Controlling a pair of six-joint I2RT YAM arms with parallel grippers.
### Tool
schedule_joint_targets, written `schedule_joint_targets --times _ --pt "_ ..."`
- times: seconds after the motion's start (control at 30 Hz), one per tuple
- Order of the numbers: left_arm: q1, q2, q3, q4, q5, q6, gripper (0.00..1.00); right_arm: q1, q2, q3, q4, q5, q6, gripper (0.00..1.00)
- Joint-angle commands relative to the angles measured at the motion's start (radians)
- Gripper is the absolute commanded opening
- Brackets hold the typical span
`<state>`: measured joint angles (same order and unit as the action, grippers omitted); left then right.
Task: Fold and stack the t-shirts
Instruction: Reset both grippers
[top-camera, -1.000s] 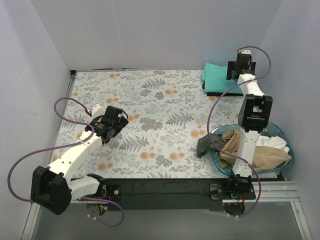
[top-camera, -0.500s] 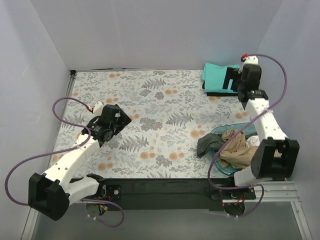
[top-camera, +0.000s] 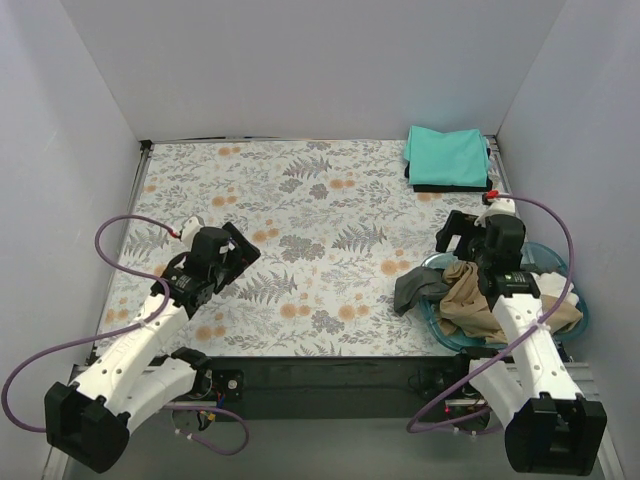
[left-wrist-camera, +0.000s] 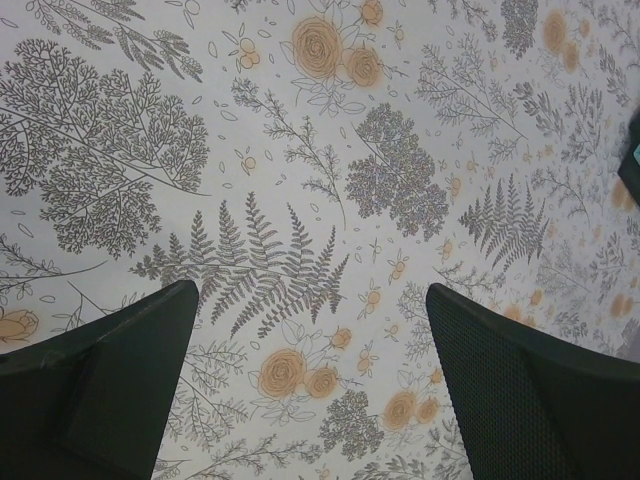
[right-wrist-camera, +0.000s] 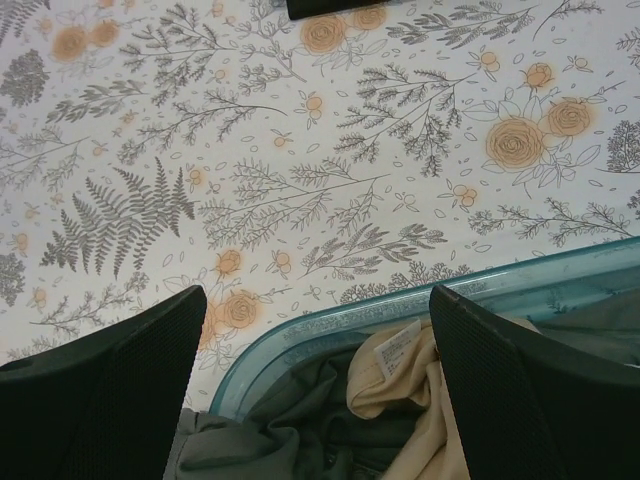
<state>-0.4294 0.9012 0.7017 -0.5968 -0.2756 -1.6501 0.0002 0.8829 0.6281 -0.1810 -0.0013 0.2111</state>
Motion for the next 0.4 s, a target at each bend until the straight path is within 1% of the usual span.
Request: schedule_joint_targets --times 0.0,0.17,0.37 --pt "-0.005 -0.036 -0.021 -0.004 0.003 -0.004 0.98 -0.002 -0.07 -0.034 0.058 -0.025 0.037 0.98" --pt "-0.006 -0.067 -0.024 -0.021 -0.008 -0.011 0.98 -0.002 -0.137 -0.07 0.057 -0.019 0.042 0.98" --pt "-0.006 -0.085 -0.022 -0.026 -0.011 -0.013 0.98 -0.003 -0.168 -0.07 0.055 -0.034 0.043 0.98"
